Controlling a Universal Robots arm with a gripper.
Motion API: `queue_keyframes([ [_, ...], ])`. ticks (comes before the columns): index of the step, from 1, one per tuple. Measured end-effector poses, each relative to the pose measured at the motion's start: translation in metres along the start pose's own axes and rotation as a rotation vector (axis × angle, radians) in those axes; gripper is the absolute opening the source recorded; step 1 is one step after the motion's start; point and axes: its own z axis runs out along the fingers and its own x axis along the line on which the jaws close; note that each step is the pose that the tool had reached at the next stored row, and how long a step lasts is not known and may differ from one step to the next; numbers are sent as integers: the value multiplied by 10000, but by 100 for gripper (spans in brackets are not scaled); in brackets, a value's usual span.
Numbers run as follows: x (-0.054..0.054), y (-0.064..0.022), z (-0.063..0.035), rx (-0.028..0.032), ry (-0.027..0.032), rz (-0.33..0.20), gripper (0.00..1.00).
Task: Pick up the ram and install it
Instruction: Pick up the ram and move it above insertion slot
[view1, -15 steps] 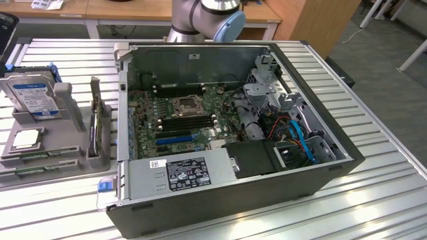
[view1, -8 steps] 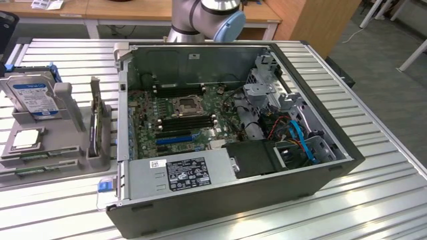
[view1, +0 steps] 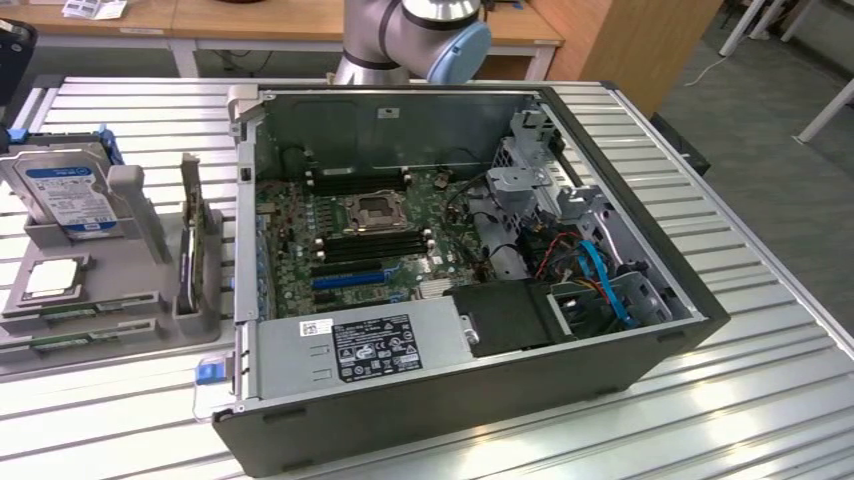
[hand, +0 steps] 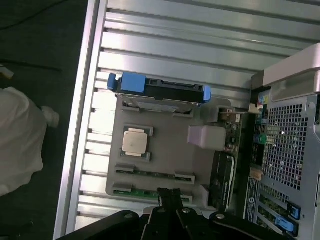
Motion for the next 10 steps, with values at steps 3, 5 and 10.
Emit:
queue_keyframes([
  [3,0,0,0,-10,20,-423,10],
  [5,0,0,0,-17,32,-709,10],
  [10,0,0,0,-35,67,-1478,10],
])
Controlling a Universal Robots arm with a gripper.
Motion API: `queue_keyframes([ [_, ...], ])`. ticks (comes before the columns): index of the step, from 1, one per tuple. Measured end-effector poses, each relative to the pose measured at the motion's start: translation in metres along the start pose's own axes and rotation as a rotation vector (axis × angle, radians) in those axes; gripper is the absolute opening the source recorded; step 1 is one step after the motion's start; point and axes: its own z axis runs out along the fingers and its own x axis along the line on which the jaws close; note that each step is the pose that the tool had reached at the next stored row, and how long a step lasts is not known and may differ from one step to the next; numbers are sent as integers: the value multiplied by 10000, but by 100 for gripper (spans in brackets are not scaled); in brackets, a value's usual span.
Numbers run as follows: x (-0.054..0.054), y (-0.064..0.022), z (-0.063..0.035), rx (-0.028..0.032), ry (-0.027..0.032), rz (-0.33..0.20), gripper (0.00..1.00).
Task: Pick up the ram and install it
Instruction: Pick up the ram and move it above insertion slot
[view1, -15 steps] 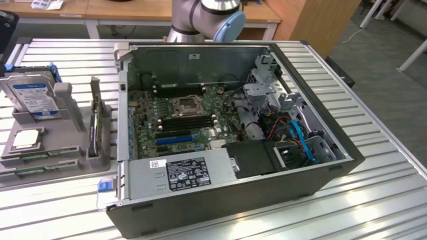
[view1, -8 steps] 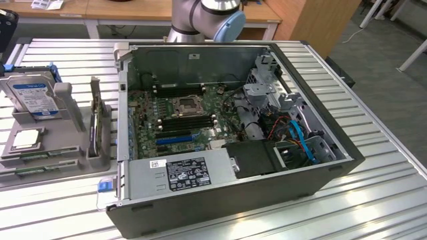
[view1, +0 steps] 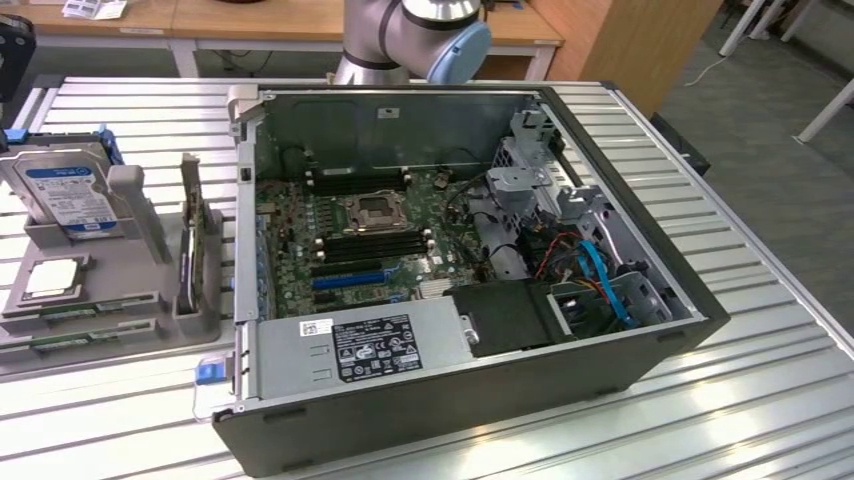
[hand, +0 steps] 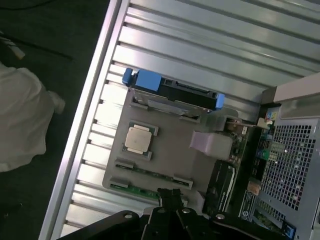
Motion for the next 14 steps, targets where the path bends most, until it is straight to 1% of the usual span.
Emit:
queue_keyframes([
  [14,0,0,0,-53,103,-2283,10],
])
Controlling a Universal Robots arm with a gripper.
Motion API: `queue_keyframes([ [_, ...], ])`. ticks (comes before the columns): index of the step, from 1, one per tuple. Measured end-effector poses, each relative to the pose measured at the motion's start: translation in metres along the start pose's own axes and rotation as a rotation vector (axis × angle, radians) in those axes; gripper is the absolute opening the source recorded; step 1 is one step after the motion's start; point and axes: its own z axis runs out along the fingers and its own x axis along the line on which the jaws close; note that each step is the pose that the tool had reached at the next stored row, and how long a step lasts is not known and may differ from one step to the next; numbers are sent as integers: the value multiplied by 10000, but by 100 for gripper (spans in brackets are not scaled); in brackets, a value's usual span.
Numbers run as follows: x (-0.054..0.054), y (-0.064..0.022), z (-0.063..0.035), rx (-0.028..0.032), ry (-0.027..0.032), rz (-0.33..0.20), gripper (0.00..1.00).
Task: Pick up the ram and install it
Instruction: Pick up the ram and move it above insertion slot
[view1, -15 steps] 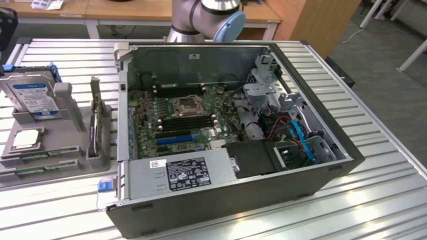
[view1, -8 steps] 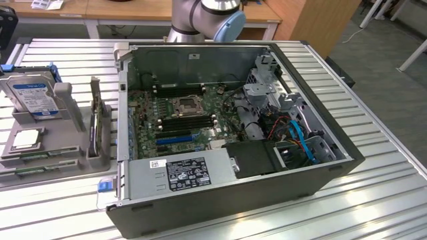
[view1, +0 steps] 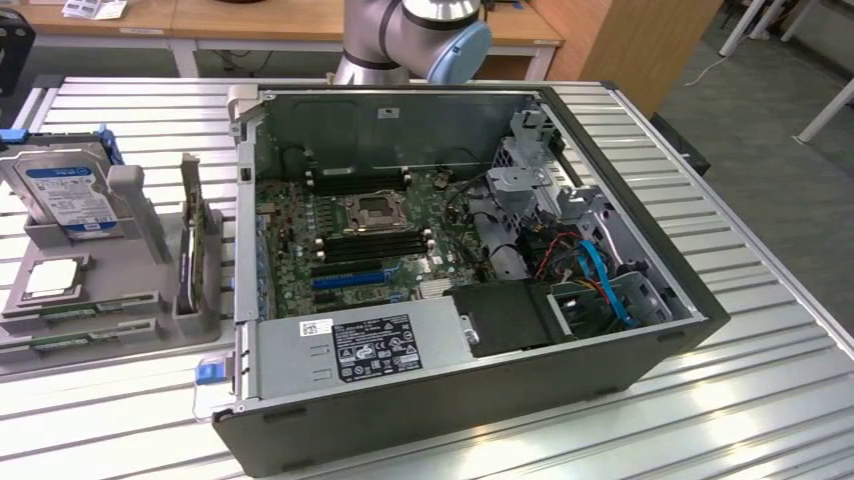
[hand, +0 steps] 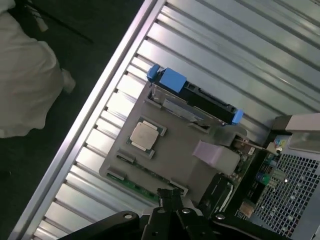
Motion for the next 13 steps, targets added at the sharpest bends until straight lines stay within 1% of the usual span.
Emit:
queue_keyframes([
  [13,0,0,0,-47,92,-2044,10],
])
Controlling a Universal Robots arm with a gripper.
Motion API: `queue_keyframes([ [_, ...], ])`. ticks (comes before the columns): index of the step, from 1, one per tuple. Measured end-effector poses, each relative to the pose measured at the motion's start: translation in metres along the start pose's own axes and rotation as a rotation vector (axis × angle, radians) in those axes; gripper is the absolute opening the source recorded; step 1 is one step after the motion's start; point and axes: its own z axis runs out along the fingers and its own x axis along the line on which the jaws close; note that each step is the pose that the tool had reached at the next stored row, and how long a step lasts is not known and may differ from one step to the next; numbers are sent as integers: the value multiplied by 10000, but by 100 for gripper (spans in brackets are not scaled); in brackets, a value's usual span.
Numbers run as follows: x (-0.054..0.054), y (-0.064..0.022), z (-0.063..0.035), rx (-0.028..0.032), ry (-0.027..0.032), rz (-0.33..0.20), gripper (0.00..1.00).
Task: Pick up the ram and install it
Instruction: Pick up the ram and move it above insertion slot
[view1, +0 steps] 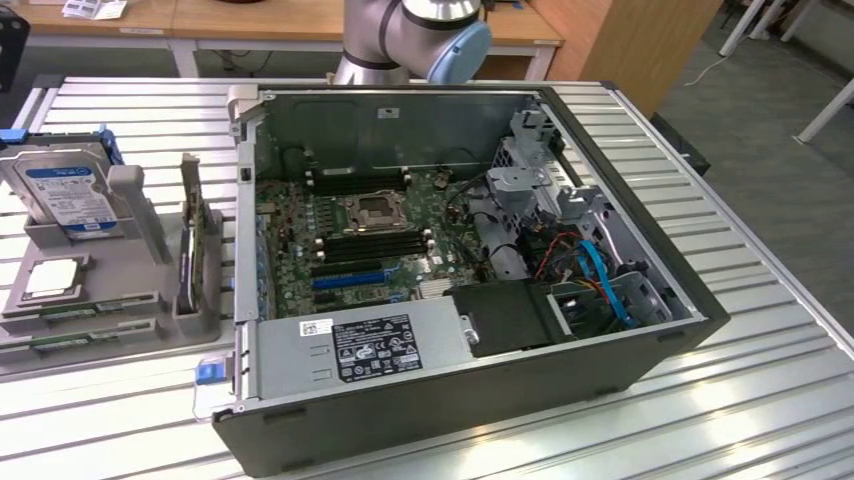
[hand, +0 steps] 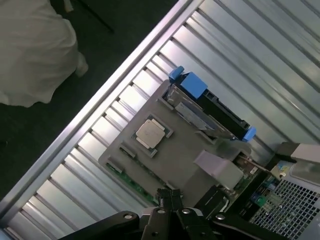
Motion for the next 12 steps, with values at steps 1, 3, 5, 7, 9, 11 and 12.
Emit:
queue_keyframes([
  [1,0,0,0,-4,8,-157,10],
  [3,0,0,0,-11,22,-470,10],
  [5,0,0,0,-18,36,-783,10],
  [7,0,0,0,-26,50,-1095,10],
  [9,0,0,0,-33,64,-1420,10],
  [11,0,0,0,-41,78,-1728,10],
  [12,0,0,0,-44,86,-1881,10],
])
